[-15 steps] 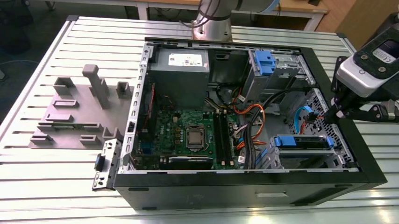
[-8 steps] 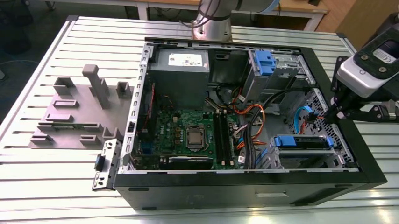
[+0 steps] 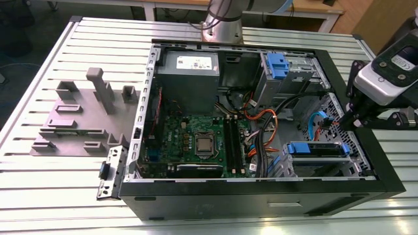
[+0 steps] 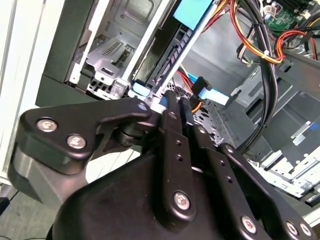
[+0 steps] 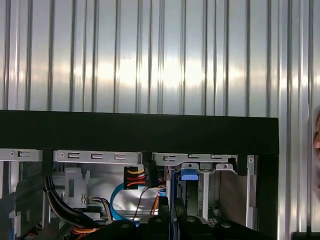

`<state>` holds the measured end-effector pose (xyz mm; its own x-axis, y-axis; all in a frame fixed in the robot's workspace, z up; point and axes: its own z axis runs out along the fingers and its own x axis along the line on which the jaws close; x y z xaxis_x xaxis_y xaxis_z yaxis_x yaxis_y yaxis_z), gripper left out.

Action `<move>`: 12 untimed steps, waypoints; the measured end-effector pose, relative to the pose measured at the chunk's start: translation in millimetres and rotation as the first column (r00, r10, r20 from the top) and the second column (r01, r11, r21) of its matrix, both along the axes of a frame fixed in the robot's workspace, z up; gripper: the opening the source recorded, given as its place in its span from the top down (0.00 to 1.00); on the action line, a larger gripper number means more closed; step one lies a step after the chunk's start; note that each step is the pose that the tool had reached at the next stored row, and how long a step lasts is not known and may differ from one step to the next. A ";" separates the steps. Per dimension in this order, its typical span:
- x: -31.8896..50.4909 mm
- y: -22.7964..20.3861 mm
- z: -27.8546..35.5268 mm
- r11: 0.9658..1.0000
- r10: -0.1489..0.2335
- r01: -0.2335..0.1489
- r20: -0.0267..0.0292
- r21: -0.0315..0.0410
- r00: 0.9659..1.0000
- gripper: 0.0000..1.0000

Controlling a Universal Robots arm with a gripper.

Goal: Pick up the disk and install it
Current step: 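Insert the first disk wire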

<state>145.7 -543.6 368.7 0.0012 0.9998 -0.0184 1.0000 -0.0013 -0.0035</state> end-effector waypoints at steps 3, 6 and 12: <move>2.6 2.6 -4.1 1.000 0.000 0.000 -0.001 -0.001 1.000 0.75; 4.9 6.0 -6.2 1.000 0.000 0.000 -0.001 -0.002 1.000 0.75; 7.9 13.7 -7.3 1.000 0.001 -0.001 -0.001 -0.004 1.000 0.75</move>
